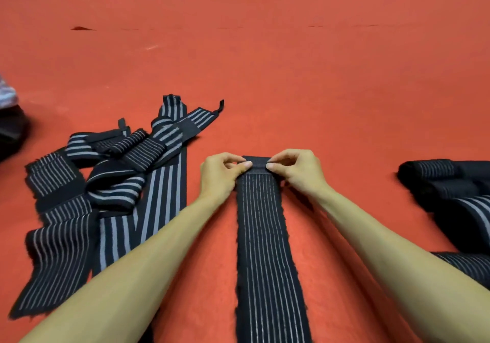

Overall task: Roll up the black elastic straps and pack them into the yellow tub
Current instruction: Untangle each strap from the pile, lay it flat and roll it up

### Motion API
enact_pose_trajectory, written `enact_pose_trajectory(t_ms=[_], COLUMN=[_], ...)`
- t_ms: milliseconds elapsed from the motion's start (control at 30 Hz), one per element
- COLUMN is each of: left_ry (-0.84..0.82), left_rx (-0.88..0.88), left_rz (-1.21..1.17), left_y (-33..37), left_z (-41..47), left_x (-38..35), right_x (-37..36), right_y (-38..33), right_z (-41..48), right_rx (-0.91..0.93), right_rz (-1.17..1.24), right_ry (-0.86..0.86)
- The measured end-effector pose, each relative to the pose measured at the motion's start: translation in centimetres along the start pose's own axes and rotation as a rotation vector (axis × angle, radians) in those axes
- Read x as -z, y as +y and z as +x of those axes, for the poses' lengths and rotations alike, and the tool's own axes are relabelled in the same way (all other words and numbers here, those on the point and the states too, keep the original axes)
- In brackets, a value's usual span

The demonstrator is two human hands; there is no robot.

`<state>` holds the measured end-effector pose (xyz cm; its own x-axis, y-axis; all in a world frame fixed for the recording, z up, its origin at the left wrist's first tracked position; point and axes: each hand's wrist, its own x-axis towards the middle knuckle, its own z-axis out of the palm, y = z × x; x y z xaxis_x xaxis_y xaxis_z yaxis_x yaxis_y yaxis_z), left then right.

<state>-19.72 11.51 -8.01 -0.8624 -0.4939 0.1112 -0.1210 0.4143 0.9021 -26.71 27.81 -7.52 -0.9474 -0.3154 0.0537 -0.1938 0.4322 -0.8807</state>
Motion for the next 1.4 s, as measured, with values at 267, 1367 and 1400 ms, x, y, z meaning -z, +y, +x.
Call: enact_pose_trajectory(t_ms=[267,1367,1400], left_ry=[0.067,-0.615,-0.664], left_rx=[-0.059,-0.038,0.0], left_rz=[0.154,-0.199,-0.27], left_y=[-1.4,14.7,15.8], left_z=[3.2,-13.9,-15.1], left_x=[-2.6,9.1,9.7], right_x=[-1.2,12.6,13.3], right_y=[1.9,-12.9,-13.6], right_z=[2.6,-13.0,-14.0], right_rx=[0.049,0.089,0.092], right_rz=[-0.123,0.281,0.328], right_ry=[0.153,-0.657,-0.692])
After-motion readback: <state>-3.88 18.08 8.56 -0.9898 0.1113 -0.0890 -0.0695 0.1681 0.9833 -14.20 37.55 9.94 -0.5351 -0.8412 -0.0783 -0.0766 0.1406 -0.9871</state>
